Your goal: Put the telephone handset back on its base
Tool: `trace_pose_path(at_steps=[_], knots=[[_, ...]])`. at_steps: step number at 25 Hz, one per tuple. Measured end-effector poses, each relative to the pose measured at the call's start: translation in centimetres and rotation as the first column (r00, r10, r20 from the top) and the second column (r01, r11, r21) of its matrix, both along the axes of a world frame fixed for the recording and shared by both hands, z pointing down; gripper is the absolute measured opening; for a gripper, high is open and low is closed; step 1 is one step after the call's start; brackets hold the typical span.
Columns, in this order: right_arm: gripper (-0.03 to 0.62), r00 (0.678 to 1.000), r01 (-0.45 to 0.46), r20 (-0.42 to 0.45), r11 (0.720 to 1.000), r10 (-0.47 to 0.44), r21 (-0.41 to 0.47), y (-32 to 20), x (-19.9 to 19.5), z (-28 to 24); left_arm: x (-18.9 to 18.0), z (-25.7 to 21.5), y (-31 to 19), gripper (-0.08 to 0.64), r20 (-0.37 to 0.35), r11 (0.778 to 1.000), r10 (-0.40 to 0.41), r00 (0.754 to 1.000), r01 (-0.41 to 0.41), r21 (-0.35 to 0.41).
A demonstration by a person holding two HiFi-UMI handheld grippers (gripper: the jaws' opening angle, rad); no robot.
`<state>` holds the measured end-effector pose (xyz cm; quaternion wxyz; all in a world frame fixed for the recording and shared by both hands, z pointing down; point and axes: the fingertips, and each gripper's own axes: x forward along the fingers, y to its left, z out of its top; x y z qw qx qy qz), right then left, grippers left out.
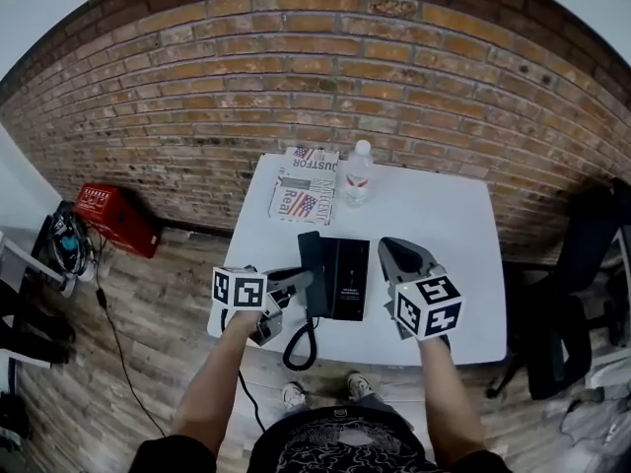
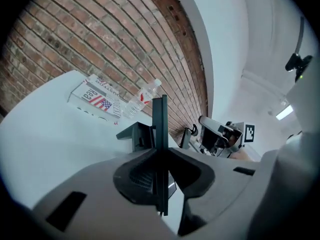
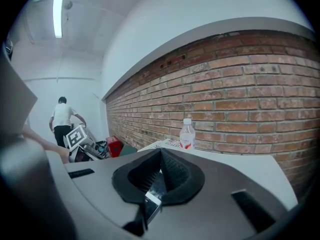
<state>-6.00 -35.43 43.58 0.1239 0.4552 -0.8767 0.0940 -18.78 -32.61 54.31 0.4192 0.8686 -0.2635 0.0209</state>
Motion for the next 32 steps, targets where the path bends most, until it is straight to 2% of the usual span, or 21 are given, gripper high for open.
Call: trace_pose_path(at_steps=[7, 14, 25, 32], knots=[[0.000, 0.999, -0.033, -0.014, 0.999, 0.033, -0.014, -0.2, -0.6, 0.8, 0.9, 1.3, -0.9, 0.074, -0.091, 0.990, 0.121, 0.988, -0.127, -0.064], [0.000, 0.997, -0.074, -0.027, 0.997, 0.073, -0.022, -0.4, -0.4, 1.2, 1.9, 2.2, -1.1, 0.074, -0.147, 0.961, 0.235, 0.961, -0.252, -0.109], [0.000, 0.993, -0.112, -0.037, 0.993, 0.110, -0.044, -1.0, 0.5, 2.3, 2.8, 3.7, -1.5, 0.074, -0.236, 0.916, 0.312, 0.920, -0.358, -0.184], [0.000, 0.993, -0.114, -0.044, 0.992, 0.111, -0.050, -1.3, 0.7, 2.6, 2.8, 4.2, -1.3, 0.074, -0.255, 0.897, 0.337, 0.906, -0.392, -0.205]])
